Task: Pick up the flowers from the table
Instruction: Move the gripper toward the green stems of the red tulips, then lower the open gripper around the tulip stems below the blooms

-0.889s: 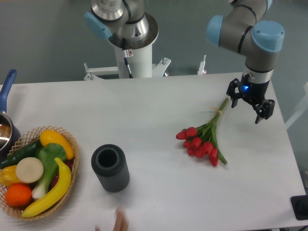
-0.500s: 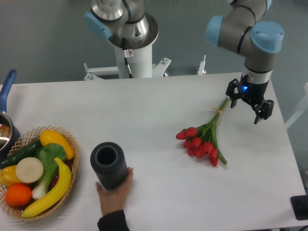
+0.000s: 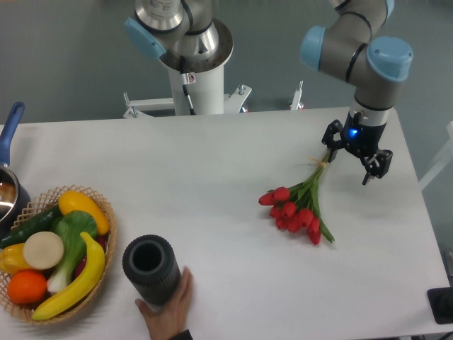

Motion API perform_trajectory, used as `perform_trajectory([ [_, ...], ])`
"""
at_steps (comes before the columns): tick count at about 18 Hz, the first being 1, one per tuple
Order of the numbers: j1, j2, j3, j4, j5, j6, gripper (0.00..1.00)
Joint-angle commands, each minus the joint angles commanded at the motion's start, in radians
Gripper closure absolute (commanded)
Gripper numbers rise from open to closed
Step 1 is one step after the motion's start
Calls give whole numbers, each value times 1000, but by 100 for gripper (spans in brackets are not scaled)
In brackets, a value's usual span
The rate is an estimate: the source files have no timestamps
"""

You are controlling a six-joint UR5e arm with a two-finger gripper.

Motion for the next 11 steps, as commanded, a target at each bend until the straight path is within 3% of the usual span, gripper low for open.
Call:
perform_trajectory([
  [2,-2,-2,-49,-2,-2,-6,0],
  [11,-32,-38,-88,-15,0,-100,0],
])
